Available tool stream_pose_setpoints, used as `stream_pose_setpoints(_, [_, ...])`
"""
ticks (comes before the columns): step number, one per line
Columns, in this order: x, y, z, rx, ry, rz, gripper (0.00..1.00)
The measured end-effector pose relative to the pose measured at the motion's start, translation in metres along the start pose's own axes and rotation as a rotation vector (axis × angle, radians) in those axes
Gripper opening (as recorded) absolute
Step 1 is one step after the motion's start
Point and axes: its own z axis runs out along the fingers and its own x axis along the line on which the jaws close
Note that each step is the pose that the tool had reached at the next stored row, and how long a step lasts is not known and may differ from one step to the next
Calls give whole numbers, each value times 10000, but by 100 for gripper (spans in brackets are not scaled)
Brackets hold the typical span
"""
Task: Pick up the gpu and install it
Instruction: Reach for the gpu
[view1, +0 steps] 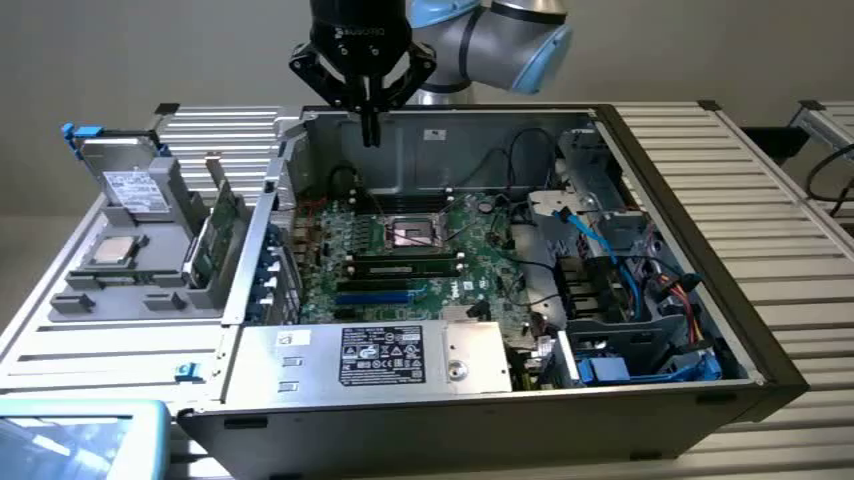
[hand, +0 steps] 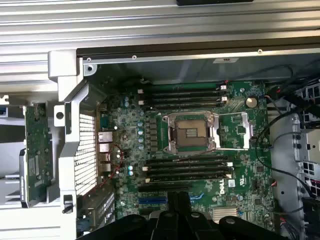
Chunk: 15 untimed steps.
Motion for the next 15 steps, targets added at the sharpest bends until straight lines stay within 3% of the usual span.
stream_pose_setpoints(12, [1,0,0,0,-1,1,12])
stream_pose_setpoints(15, [81,-5,-2,2,-6,2,12])
